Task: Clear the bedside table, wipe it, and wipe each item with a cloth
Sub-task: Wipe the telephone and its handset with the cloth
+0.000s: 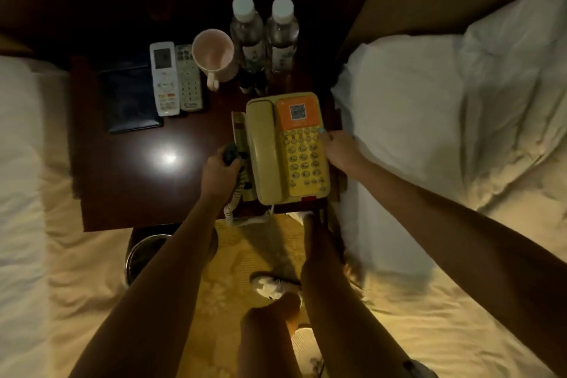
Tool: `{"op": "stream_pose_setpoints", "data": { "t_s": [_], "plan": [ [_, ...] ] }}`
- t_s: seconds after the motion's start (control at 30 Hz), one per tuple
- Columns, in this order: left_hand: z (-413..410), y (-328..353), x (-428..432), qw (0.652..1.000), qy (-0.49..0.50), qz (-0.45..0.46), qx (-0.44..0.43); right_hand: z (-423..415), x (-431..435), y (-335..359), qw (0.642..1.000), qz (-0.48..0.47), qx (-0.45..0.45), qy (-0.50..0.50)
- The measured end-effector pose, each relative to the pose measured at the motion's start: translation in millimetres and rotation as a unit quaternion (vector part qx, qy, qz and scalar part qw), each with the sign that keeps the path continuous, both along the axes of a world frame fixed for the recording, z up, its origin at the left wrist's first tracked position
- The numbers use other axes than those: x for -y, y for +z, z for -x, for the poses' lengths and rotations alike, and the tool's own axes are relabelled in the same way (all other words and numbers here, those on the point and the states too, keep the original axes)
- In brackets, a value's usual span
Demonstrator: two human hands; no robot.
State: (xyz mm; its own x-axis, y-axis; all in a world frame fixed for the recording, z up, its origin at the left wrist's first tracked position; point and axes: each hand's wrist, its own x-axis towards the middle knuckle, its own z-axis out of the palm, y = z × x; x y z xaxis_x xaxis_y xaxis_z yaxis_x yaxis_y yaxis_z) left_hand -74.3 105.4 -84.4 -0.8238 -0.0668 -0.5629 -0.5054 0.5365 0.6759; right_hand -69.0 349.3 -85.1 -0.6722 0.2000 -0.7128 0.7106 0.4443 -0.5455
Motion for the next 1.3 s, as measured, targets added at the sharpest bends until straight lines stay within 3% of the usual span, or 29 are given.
{"op": "stream_pose_setpoints", "data": {
  "t_s": [0.23, 0.4, 0.53, 0.67, 0.8, 0.93, 1.13, 1.3],
  "plan": [
    [18, -17, 2, 1.000, 0.029, -0.005, -0.006, 19, 0, -13, 1.000, -0.008, -0.016, 0.014],
    [16, -15, 7, 1.000, 0.011, -0.005, 0.001, 16, 9, -19, 0.996, -0.082, -0.035, 0.026],
    [5, -10, 17, 0.998, 0.057, 0.008, -0.021, 7, 14, -13, 0.970, -0.203, -0.122, 0.054],
    [-10, -4, 38, 0.992, 0.120, -0.027, -0.031, 3, 29, 6, 0.949, -0.182, -0.226, 0.123],
    [-33, -8, 68, 0.995, 0.072, -0.050, 0.049, -9, 49, 15, 0.923, -0.140, -0.274, 0.231],
    [-62, -13, 80, 0.993, -0.008, -0.032, 0.117, -47, 74, 16, 0.952, -0.060, -0.179, 0.243],
    [-115, -29, 72, 0.994, 0.039, 0.048, 0.091, -107, 95, -16, 0.984, 0.017, -0.012, 0.179],
    [-135, -48, 70, 0.981, 0.103, -0.061, 0.153, -115, 128, -33, 0.993, 0.092, 0.064, 0.028]
  ]
}}
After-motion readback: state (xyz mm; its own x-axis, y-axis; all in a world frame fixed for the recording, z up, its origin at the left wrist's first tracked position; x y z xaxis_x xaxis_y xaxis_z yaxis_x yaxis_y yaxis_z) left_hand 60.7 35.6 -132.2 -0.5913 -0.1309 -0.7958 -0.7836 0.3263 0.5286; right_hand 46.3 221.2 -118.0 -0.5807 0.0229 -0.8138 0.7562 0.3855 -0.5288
